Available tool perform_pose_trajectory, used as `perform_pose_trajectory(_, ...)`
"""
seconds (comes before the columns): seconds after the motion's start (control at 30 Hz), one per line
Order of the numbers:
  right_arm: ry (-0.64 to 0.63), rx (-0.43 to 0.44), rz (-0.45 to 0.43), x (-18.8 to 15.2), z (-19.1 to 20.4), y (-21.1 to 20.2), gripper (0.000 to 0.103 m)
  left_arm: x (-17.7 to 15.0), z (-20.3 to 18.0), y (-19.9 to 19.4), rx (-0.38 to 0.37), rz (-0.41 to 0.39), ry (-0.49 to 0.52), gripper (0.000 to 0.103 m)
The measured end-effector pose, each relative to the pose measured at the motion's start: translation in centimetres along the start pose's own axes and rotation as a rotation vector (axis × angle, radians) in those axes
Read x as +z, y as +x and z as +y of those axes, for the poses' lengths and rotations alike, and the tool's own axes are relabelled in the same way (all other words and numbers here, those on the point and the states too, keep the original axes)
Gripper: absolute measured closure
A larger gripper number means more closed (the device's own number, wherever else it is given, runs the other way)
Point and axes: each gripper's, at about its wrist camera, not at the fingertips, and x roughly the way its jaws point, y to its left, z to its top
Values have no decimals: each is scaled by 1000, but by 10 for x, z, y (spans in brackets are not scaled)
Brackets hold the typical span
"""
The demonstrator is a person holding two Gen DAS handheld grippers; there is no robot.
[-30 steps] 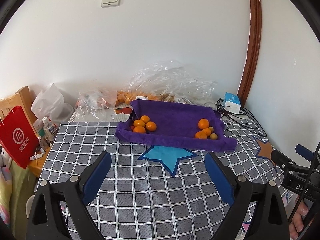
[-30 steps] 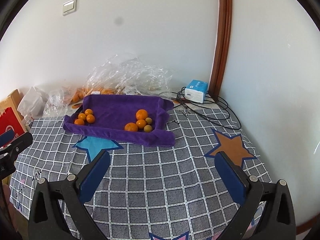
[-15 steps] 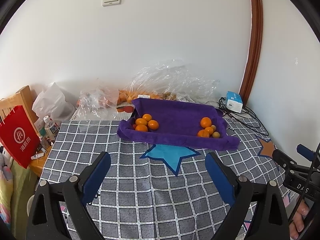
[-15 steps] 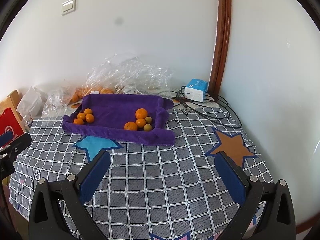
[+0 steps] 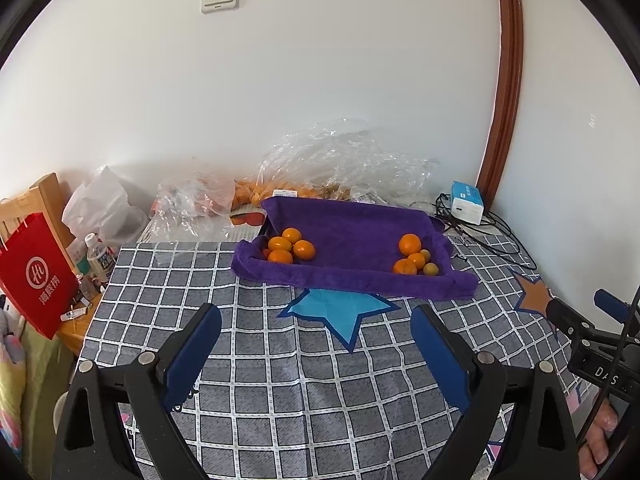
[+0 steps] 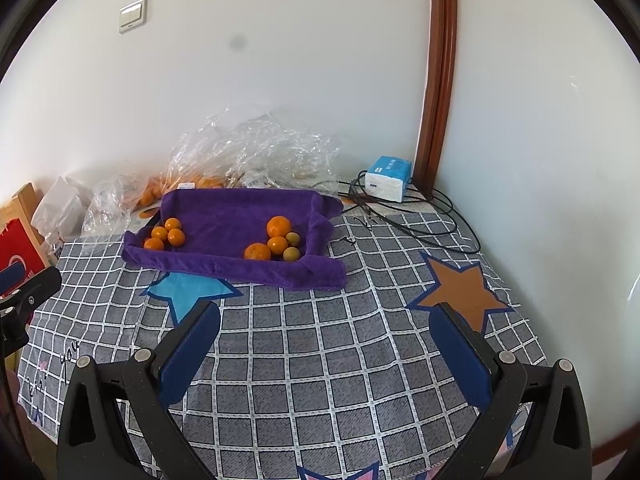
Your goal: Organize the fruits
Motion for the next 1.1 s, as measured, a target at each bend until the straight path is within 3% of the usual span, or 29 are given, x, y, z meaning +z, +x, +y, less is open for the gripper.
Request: perform_pose_trajectory(1.1,9,10,7,-2,3,7,0,-5,6,2,5,3,-18,7)
